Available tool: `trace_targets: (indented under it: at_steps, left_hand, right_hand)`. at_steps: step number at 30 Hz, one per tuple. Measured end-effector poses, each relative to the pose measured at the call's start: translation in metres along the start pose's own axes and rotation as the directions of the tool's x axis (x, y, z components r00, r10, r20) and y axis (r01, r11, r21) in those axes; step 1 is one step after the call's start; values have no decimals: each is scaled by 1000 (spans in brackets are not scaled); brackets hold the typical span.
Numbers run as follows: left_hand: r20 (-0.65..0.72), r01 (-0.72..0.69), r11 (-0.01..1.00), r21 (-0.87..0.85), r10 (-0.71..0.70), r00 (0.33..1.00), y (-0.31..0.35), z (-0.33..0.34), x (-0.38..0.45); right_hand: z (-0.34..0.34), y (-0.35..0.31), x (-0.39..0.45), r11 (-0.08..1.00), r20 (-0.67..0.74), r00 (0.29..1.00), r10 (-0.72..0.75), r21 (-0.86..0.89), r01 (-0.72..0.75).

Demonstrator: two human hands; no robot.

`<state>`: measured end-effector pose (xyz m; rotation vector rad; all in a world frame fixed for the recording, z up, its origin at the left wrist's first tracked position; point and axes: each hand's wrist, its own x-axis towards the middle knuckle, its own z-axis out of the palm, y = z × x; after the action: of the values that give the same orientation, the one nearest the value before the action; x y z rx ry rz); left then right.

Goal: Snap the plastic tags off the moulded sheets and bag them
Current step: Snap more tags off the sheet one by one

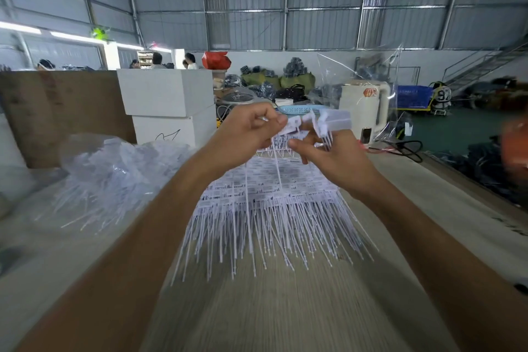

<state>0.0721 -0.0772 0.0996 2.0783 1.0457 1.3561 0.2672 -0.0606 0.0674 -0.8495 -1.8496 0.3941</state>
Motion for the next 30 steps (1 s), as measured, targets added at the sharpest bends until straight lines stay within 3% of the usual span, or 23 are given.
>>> trace_targets:
  at_steps: [6, 11, 16, 20, 26, 30]
  left_hand:
    - [174, 27, 999, -33, -21, 984, 2, 5, -4]
    - [324, -6, 1000, 10, 2, 946, 3, 7, -7]
    - [377, -86, 993, 87, 47, 925, 6, 7, -4]
    - [419, -126, 978, 168, 45, 907, 7, -1, -3]
    - [416, -155, 952, 263, 33, 909, 5, -7, -2]
    - [460, -210, 909, 359, 24, 888, 3, -9, -3]
  right_hand:
    - [1, 5, 4, 968, 76, 992, 104, -237, -83]
    - [2, 0, 2, 976, 33, 981, 191, 100, -193]
    - [9, -2, 2, 796, 157, 894, 420, 410, -446]
    - [13, -3, -1, 767, 263, 858, 442, 386, -513]
    - [18, 0, -3, 791, 273, 840, 469, 293, -536]
    - [17, 4, -2, 763, 271, 833, 481, 339, -551]
